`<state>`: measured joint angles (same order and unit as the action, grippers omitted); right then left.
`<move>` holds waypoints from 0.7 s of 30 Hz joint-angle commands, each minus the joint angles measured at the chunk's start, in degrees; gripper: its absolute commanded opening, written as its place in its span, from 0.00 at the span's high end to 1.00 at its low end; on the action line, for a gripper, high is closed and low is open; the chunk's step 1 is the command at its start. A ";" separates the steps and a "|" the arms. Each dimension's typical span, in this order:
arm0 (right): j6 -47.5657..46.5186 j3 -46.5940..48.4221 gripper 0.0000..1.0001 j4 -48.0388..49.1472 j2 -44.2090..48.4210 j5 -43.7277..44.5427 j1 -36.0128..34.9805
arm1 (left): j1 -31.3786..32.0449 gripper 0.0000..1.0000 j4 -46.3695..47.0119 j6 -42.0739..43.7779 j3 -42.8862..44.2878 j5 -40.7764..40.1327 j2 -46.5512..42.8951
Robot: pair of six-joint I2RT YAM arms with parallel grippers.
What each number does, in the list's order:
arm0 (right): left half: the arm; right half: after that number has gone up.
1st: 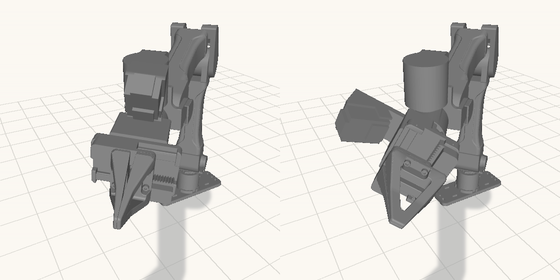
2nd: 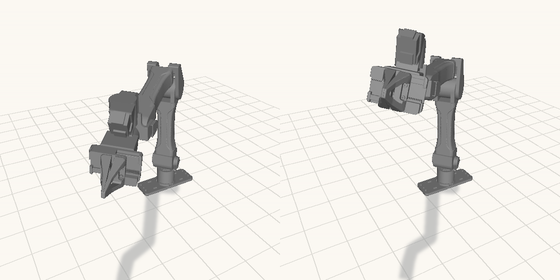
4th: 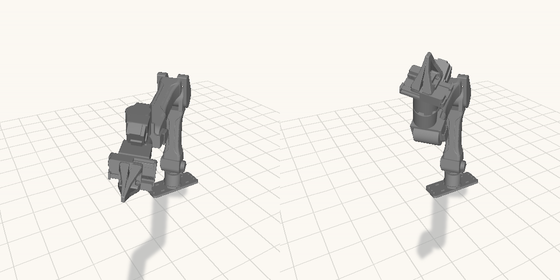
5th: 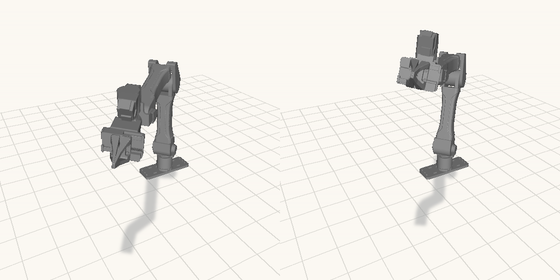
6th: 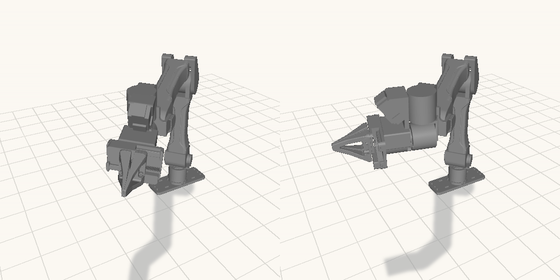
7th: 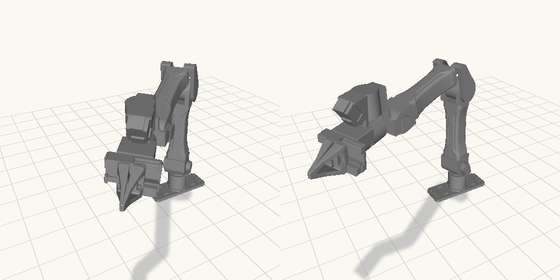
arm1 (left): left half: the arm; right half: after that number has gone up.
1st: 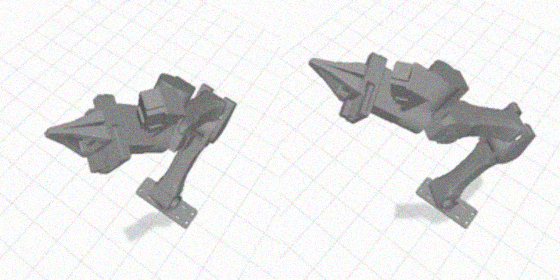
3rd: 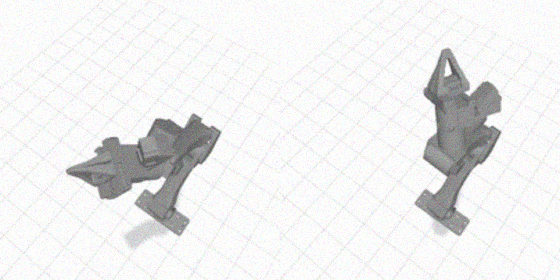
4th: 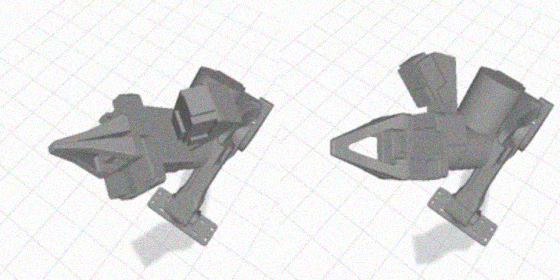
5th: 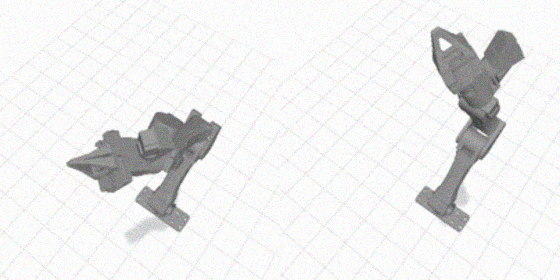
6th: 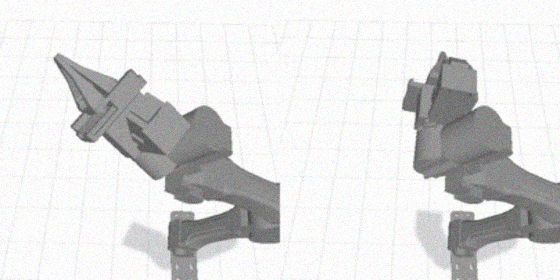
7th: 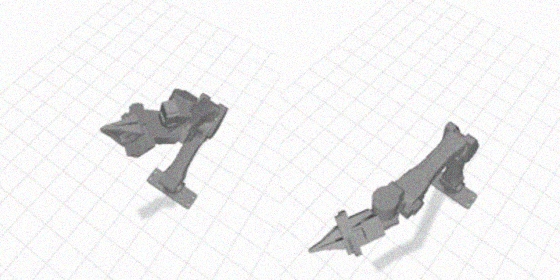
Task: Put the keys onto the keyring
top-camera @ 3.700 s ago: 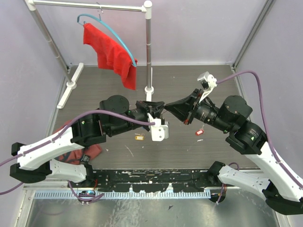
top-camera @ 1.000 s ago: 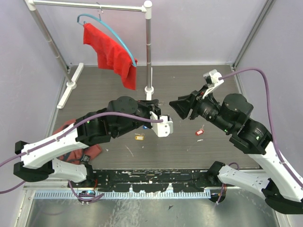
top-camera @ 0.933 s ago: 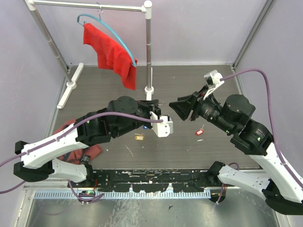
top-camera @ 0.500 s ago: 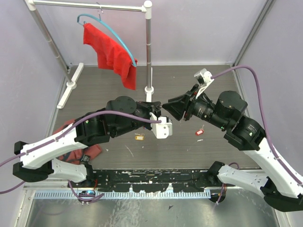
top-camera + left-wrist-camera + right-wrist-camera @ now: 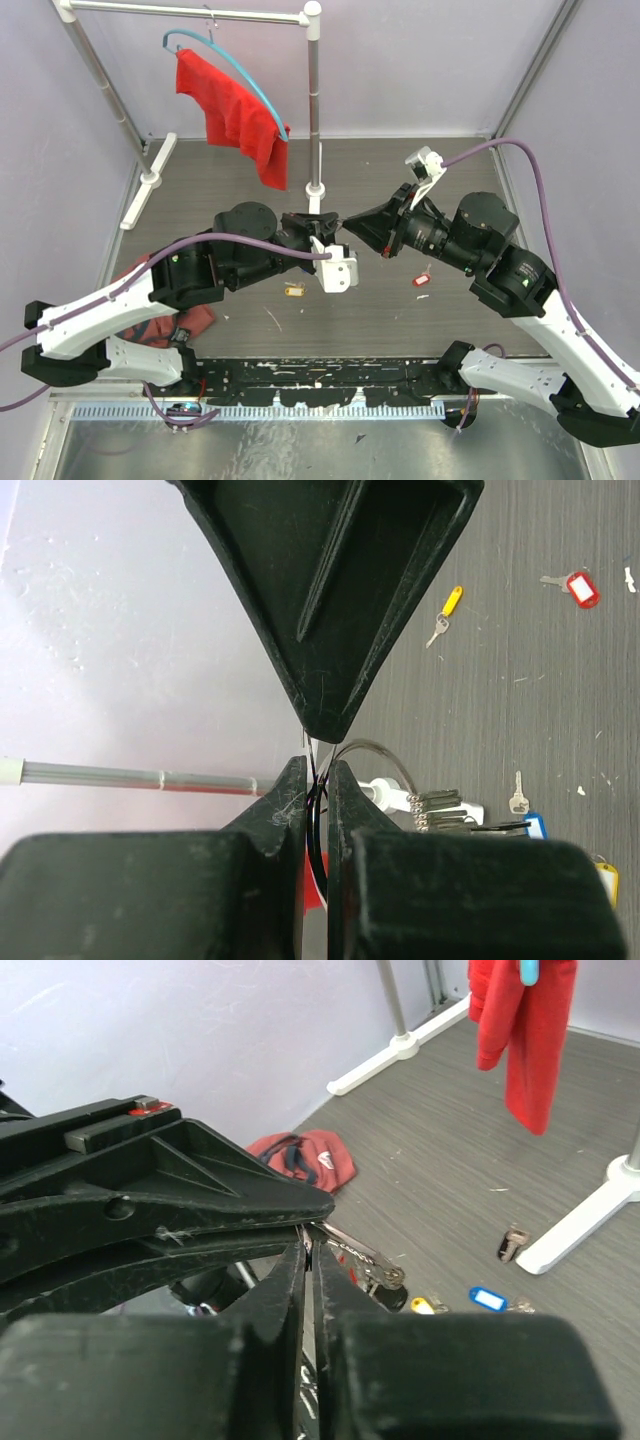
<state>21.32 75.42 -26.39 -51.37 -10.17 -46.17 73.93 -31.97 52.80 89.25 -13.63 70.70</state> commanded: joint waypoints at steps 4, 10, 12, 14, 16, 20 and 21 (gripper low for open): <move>0.56 0.00 0.99 5.25 0.57 -1.73 -0.01 | 0.07 0.96 6.13 -1.42 -1.42 1.32 -2.11; 0.71 -0.44 0.99 5.81 0.66 -1.87 0.02 | 0.07 0.78 8.43 -2.37 -2.90 1.95 -2.76; 0.74 -0.45 0.99 5.91 0.72 -1.87 0.03 | 0.09 0.75 8.86 -2.52 -3.32 2.23 -2.90; 0.83 -0.56 0.99 6.00 0.84 -1.83 0.03 | 0.13 0.74 9.13 -2.61 -3.62 2.37 -2.98; 0.83 -0.56 0.99 6.09 0.92 -1.78 0.03 | 0.07 0.73 9.47 -2.73 -3.86 2.36 -3.08; 0.82 -0.57 0.99 6.09 1.11 -1.83 0.02 | 0.07 0.74 10.05 -2.79 -4.17 2.35 -3.08; 0.83 -0.68 0.99 6.09 1.18 -1.74 0.00 | 0.07 0.74 10.08 -2.81 -4.17 2.14 -3.03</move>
<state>21.58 74.32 -23.99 -51.24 -11.66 -46.17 73.93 -25.85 50.70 85.67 -12.27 69.04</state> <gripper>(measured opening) 0.037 0.265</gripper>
